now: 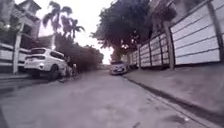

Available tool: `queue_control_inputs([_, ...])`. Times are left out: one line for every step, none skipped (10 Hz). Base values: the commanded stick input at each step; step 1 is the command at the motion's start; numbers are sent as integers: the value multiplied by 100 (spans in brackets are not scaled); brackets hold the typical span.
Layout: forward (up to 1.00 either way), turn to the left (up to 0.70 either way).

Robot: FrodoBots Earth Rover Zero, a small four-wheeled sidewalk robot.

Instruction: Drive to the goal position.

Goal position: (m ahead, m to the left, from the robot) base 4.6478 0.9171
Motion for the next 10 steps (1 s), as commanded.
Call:
queue_control_inputs([70, 0])
queue_control_inputs([70, 0])
queue_control_inputs([70, 0])
queue_control_inputs([70, 0])
queue_control_inputs([70, 0])
queue_control_inputs([70, 0])
queue_control_inputs([70, 0])
queue_control_inputs([70, 0])
queue_control_inputs([70, -25])
queue_control_inputs([70, -35])
